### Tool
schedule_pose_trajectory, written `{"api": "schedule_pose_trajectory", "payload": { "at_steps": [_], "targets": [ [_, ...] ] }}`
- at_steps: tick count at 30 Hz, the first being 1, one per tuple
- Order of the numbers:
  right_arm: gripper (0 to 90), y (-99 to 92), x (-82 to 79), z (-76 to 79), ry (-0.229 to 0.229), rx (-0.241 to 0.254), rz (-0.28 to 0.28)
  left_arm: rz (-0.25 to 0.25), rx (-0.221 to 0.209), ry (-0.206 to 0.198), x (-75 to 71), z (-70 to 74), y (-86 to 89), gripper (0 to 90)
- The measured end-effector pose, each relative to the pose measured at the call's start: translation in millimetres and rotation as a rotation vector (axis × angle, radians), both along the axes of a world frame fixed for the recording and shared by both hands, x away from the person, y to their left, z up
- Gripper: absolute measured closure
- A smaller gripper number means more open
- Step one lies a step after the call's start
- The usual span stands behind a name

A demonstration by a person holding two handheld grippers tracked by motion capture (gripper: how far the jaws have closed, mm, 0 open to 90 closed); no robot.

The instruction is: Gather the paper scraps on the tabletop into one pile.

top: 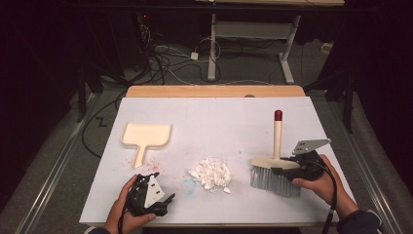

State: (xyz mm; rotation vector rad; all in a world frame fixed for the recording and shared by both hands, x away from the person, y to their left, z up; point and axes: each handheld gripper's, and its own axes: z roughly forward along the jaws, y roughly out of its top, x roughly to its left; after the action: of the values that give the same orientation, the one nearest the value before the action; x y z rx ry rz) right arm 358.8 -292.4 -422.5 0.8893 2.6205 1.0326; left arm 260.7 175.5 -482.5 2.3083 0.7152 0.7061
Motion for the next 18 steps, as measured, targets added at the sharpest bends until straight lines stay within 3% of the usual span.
{"api": "schedule_pose_trajectory", "payload": {
  "at_steps": [5,7,9,10,11,13,18],
  "targets": [
    [43.6,0.7,27.1,2.7,-0.014,-0.090,0.023,-0.008,0.009,0.005,0.5,-0.7,0.0,16.5],
    [47.1,-1.0,34.5,4.8,-0.073,-0.118,-0.022,-0.008,0.007,0.005,0.7,-0.9,0.3,16.5],
    [49.4,-2.8,38.9,7.1,-0.101,-0.122,-0.052,-0.008,0.007,0.007,1.0,-1.4,0.6,16.5],
    [49.3,-1.5,40.2,7.4,-0.132,-0.157,-0.082,-0.007,0.009,0.008,0.9,-1.7,0.6,16.5],
    [49.3,-1.5,40.2,7.4,-0.132,-0.157,-0.082,-0.007,0.010,0.008,0.8,-1.7,0.7,16.5],
    [48.0,0.6,39.1,6.9,-0.175,-0.195,-0.111,-0.004,0.005,0.008,0.5,-1.4,1.2,16.5],
    [43.4,-1.0,32.8,13.4,-0.263,-0.107,-0.151,-0.005,0.008,0.006,0.3,-1.1,0.4,16.5]
  ]
}}
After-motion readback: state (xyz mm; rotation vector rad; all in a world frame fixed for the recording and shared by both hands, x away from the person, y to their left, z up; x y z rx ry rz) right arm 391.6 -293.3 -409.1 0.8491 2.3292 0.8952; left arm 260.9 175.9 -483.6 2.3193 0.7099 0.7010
